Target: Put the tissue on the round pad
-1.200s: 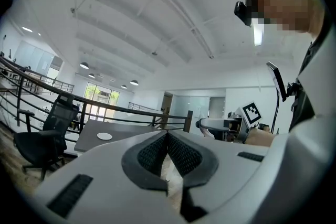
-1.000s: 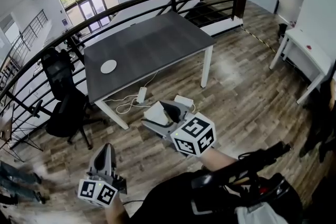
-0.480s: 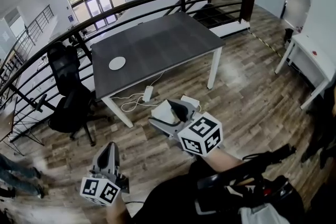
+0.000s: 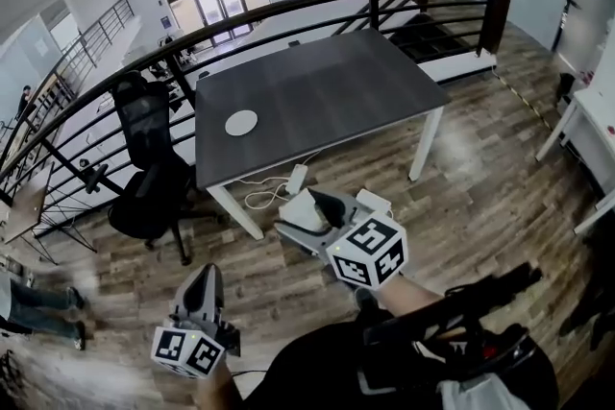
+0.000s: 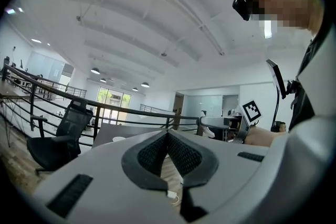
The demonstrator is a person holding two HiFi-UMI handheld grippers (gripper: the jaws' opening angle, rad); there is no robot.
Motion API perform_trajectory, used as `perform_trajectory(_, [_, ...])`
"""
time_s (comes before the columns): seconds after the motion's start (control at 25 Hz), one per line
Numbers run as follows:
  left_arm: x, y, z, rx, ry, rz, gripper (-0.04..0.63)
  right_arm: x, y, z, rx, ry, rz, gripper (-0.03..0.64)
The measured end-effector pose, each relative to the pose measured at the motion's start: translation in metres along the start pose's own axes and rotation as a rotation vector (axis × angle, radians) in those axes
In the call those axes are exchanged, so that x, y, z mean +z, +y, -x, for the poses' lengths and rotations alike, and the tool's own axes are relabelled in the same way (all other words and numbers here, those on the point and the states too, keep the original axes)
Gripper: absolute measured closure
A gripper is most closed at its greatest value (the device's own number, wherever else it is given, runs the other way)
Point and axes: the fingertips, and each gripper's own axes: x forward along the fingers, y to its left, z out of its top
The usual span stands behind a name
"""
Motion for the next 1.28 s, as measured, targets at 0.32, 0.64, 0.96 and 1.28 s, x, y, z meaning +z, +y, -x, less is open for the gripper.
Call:
perform_trajectory(0.32, [0.007,0.008,-0.051,0.074,-0.010,0.000,0.591,0.016,-0.059,-0.030,0.058,-0.004,-0.011,0.291])
perform_trajectory(0.64, [0.012,0.003,-0.097,0.137,-0.028,-0.005,0.591,0.026,-0.107,-0.050,0.125,0.000,0.009,0.291])
perform_trajectory(0.96, [0.014,-0.001,-0.142,0.191,-0.041,0.001,0.591,0.039,-0.157,-0.056,0.171,0.003,0.025,0.291])
perform_trajectory(1.28, [0.013,-0.002,-0.175,0.234,-0.029,-0.001,0.591,0.046,-0.196,-0.059,0.193,-0.017,0.002,0.291])
